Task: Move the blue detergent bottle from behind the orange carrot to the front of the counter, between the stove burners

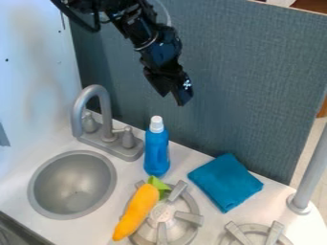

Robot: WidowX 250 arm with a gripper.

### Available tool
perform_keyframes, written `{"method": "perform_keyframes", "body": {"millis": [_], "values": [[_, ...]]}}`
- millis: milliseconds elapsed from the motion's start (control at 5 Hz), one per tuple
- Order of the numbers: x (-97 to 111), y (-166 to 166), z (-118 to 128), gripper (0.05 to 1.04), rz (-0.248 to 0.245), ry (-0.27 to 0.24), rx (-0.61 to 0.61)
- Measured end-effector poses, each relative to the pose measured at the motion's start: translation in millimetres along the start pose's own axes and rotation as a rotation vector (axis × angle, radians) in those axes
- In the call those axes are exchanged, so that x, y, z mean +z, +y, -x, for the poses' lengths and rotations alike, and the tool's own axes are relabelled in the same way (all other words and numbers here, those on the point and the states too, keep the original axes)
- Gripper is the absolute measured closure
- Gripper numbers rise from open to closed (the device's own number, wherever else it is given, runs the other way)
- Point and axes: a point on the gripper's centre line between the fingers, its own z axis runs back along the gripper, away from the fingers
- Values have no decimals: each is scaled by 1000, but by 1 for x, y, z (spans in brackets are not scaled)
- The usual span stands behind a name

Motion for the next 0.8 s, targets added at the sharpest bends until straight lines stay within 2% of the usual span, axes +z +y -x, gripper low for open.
{"method": "perform_keyframes", "body": {"millis": [200, 400, 600, 800], "values": [[-11, 1, 9, 83, 16, 33, 17], [-12, 5, 16, 83, 13, 64, 69], [-7, 22, 24, 83, -17, 57, 132], [-10, 33, 36, 83, -94, 91, 216]]}}
